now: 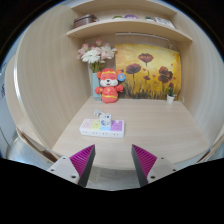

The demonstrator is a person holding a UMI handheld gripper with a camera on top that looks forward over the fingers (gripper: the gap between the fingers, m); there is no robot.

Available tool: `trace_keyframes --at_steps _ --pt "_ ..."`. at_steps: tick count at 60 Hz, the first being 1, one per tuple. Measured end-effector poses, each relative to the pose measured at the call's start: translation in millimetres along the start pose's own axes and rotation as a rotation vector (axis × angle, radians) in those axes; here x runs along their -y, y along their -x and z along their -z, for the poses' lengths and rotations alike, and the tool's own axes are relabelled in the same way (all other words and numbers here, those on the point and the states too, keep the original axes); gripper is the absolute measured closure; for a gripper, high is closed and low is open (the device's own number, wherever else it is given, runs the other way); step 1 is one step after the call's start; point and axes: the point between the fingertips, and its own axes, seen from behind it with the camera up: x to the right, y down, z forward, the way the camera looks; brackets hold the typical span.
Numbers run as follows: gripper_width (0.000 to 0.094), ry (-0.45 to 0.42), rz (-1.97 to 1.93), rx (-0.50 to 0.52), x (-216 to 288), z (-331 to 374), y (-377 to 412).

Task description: Unplug charger

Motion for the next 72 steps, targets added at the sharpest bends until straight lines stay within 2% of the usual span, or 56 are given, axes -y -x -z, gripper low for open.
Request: trace_keyframes --at_steps 7,8,22,25,28,30,32,34,41,50,53,56,58,60,62,64,66,69,72 --pt "0.0209 0.02 0.027 0.032 15 -44 19" --pt "0.021 0.013 0.02 0.016 22 -68 33" --pt "0.0229 0.025 0.012 -0.028 44 -148 30" --pt "0.0276 0.022 0.011 -0.037 46 -156 26" --pt "0.0373 0.012 0.024 -0.059 49 -161 19" --pt "0.0483 -0.005 0.019 -0.086 51 -173 20" --pt "0.0634 -0.012 0.004 -0.069 52 -178 25" --pt "0.0636 -0.019 0.003 -0.073 55 -175 26" --pt "0.0734 -0.074 0.01 -0.08 55 -179 25" --pt "0.0748 -0.082 0.023 -0.072 56 -181 26" --pt "0.0751 -0.064 0.006 -0.063 55 -182 26" --pt "0.0777 -0.001 0.002 -0.062 54 -183 27" --pt "0.0776 0.013 0.032 -0.058 71 -176 30" --pt "0.0776 -0.101 0.063 -0.052 119 -149 24" --pt "0.0776 -0.236 0.032 -0.098 169 -132 16" --pt "0.0776 -0.289 0.036 -0.087 222 -96 -6" --pt "0.0777 -0.366 0.049 -0.139 249 -78 -26" --pt "0.0777 -0.393 0.092 -0.21 269 -60 -60" --pt "0.0778 -0.393 0.114 -0.231 268 -54 -87"
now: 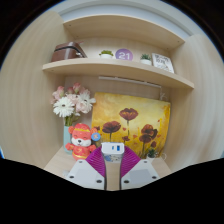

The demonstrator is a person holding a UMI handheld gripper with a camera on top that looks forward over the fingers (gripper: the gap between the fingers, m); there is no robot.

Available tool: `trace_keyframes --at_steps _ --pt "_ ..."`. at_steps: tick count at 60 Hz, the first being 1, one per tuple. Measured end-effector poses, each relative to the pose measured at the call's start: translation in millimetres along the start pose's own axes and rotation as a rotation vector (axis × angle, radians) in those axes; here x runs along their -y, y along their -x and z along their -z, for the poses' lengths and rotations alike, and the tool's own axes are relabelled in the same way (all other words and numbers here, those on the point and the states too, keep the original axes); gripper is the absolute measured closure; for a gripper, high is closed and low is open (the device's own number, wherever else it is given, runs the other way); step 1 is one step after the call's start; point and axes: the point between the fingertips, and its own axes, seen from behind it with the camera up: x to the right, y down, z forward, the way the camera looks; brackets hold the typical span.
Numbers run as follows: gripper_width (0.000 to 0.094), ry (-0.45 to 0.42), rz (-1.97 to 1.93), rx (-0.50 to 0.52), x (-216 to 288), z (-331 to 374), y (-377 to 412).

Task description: Unplug charger

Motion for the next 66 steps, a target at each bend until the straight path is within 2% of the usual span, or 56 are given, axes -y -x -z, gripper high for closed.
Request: trace_keyframes --at_steps 4,13,18,24,38,45,50,54,60,66 --pt "0.0778 0.064 -0.021 0.007 -35 -2 -34" --pt "0.078 0.273 -0.065 0.005 -158 -8 -73" --pt "0.0776 0.337 -0.066 0.015 -202 -9 -75" --pt "0.0767 0.392 -0.062 0.03 -232 -15 -72" --pt "0.0676 0.494 -0.036 0.049 -271 -19 -62" --pt "0.0603 0.504 -0.018 0.027 -269 -16 -65" --pt "0.0404 0.484 -0.021 0.016 -254 -13 -64" --pt "0.0299 0.439 -0.05 0.035 -230 -8 -58" --pt "0.0281 0.382 -0.045 0.03 -189 10 -59" --pt "0.0187 0.325 -0.05 0.027 -146 38 -55"
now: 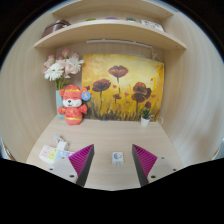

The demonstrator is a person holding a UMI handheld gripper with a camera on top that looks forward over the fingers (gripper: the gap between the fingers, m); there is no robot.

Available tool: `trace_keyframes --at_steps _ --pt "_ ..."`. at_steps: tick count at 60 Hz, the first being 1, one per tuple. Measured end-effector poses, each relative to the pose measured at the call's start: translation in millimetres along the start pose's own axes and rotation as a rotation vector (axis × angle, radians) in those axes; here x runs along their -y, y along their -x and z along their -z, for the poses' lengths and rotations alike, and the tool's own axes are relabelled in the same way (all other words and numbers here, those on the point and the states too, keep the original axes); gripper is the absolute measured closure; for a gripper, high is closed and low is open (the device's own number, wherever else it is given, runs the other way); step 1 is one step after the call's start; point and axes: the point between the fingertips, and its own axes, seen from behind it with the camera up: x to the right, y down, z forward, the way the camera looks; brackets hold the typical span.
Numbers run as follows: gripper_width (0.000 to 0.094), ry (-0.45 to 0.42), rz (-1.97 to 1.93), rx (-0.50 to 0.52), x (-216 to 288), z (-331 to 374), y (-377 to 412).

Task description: Unplug charger

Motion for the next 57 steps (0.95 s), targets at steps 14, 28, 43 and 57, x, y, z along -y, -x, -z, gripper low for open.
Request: trace_keyframes --at_steps 14,28,43,57 --pt "0.0187 -0.08 -0.047 0.002 28 109 8" --pt "0.0193 -0.1 -0.08 -0.02 15 173 11" --pt "0.0201 -0.065 -0.07 -0.009 -5 195 27" --pt "0.0204 -0.031 -0.066 -0.005 -21 201 32"
